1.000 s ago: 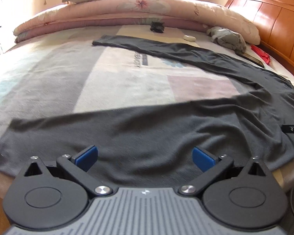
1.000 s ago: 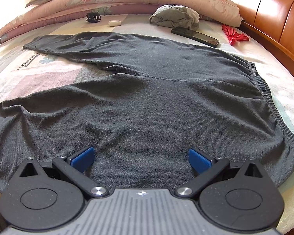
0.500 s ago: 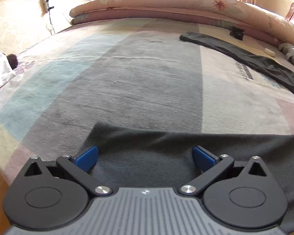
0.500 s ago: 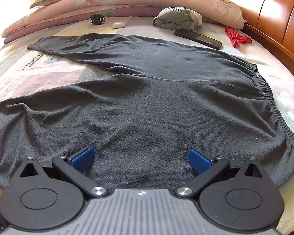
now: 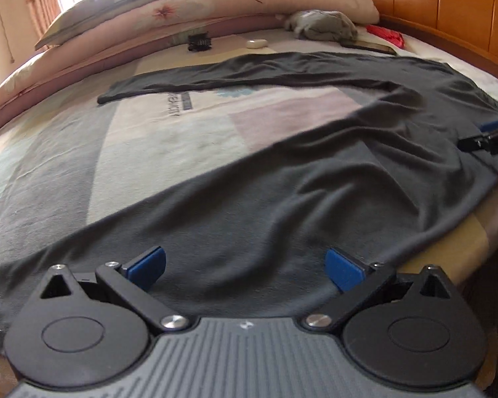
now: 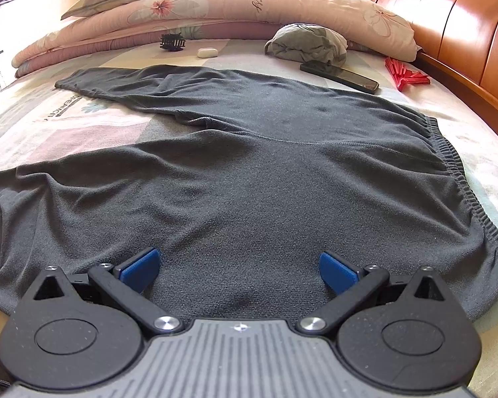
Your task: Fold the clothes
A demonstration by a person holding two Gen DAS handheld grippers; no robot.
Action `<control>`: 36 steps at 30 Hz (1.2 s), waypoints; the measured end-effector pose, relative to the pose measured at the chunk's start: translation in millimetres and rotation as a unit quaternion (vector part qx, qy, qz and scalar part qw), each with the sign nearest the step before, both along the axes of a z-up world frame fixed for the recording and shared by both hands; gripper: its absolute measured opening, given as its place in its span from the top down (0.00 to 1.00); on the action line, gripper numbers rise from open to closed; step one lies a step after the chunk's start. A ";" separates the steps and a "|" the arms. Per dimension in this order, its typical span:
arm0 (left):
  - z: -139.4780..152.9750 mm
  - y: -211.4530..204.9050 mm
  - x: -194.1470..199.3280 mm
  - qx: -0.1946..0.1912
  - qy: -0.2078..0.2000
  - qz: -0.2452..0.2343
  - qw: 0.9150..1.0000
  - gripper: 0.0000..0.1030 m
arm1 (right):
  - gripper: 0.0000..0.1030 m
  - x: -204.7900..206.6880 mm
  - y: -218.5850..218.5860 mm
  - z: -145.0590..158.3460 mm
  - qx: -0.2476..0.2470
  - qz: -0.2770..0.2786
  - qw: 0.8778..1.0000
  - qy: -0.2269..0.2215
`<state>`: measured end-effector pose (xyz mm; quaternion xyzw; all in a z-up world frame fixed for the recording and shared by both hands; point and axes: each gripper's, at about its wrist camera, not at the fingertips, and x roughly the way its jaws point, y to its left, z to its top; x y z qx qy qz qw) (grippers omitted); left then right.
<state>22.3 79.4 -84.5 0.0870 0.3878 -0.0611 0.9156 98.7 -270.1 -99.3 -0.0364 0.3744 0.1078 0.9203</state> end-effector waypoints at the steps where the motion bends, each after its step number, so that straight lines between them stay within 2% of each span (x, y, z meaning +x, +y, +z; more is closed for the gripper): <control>1: -1.6 0.5 -0.6 -0.008 0.004 0.007 1.000 0.01 | 0.00 -0.9 -0.8 -0.3 0.001 0.002 1.000 -0.002; 4: -1.7 13.6 -0.7 -0.046 0.029 0.040 0.998 0.01 | 0.00 -6.5 -3.5 0.1 0.001 0.010 1.000 -0.005; 7: 7.0 6.8 -8.4 0.010 0.028 0.024 0.999 0.01 | 0.00 -13.5 -13.5 7.2 0.016 0.028 0.999 0.009; 9: 15.4 2.0 -10.0 0.031 0.018 0.023 0.999 0.01 | 0.00 -17.9 -27.9 13.8 0.037 0.031 0.999 0.009; 14: 28.0 -19.8 5.0 0.000 0.008 0.011 1.000 0.01 | 0.00 -10.0 -76.8 21.8 0.053 -0.051 0.997 -0.038; 17: 28.5 -48.8 14.9 -0.007 0.001 -0.028 1.000 0.01 | 0.00 5.6 -101.0 9.6 0.056 -0.088 0.994 -0.016; 21: 29.8 -78.7 26.8 -0.031 -0.007 -0.047 0.998 0.01 | 0.00 -2.9 -103.8 -0.4 0.000 -0.062 0.998 -0.016; 24: 25.6 -89.7 37.2 -0.054 0.007 -0.047 0.997 0.01 | 0.00 -1.2 -107.9 7.5 0.018 -0.079 0.997 -0.003; 26: 25.0 -95.8 40.9 -0.050 0.012 -0.057 0.997 0.01 | 0.00 10.2 -111.6 17.5 0.050 -0.077 0.996 -0.007; 28: 25.9 -101.8 42.3 -0.035 0.011 -0.067 0.997 0.01 | 0.00 29.4 -111.6 29.1 0.077 -0.068 0.994 -0.030; 31: 28.6 -103.9 42.1 -0.021 0.010 -0.064 0.998 0.01 | 0.00 68.6 -104.9 40.3 0.086 -0.067 0.993 -0.053; 36: 26.3 -99.2 42.1 -0.017 0.024 -0.054 0.998 0.01 | 0.00 126.5 -95.4 35.2 0.129 -0.064 0.989 -0.031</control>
